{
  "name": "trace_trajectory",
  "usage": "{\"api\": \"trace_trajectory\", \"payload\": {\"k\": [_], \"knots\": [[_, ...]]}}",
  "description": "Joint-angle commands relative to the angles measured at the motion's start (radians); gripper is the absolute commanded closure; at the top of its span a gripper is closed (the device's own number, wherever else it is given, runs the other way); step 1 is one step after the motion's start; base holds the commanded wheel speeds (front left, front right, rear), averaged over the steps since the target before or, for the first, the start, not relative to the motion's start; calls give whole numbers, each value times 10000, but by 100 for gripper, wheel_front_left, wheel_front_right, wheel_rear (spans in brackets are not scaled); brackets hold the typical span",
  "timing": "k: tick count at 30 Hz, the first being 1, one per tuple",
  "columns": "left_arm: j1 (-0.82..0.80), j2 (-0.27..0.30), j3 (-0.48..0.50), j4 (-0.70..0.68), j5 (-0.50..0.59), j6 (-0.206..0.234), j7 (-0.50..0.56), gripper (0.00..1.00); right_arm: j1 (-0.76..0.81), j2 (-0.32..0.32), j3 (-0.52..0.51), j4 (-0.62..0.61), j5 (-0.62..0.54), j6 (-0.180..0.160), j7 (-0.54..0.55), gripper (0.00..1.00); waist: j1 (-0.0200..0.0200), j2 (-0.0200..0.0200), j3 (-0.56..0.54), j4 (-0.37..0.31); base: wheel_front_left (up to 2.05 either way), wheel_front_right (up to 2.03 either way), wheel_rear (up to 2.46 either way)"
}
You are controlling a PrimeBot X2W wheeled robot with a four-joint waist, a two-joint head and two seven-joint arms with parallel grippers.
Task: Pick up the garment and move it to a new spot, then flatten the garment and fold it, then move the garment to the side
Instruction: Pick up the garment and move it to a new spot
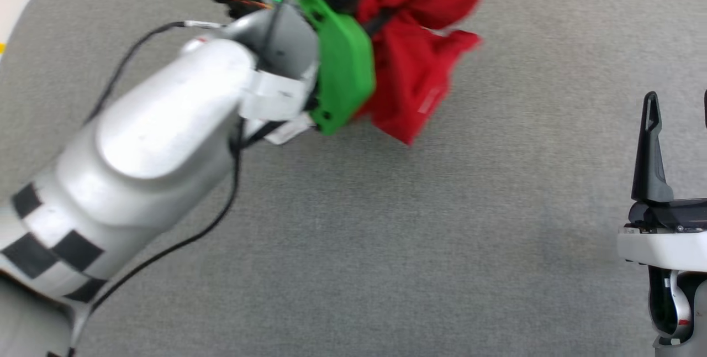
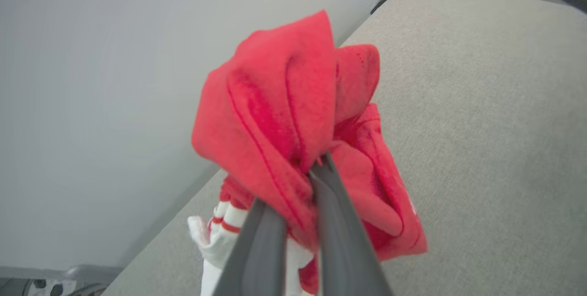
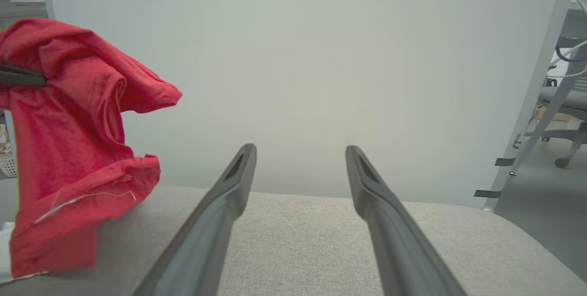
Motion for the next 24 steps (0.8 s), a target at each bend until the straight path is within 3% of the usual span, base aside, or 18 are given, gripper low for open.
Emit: {"api": "trace_trajectory", "payload": {"k": [1,11,16,24], "knots": [[-252,-332,-213,25,85,-27,-211,100,94,36,-62,-59,22,-9,-49,0,0,0,43,-524,0,0,0],[668,-2360,-2175,928,-210,-27,-1142,100,225,86,-557,-194,65,-9,-49,0,0,0,283,-938,0,0,0],[1969,-2924,-2523,1653,114,-27,-903,100,150,89,-617,-227,118,-9,-49,0,0,0,452,-990,0,0,0],[4410,-3309,-2536,1345,1372,-27,726,100,-10,90,-488,-198,113,-9,-49,0,0,0,683,-1113,0,0,0]]}}
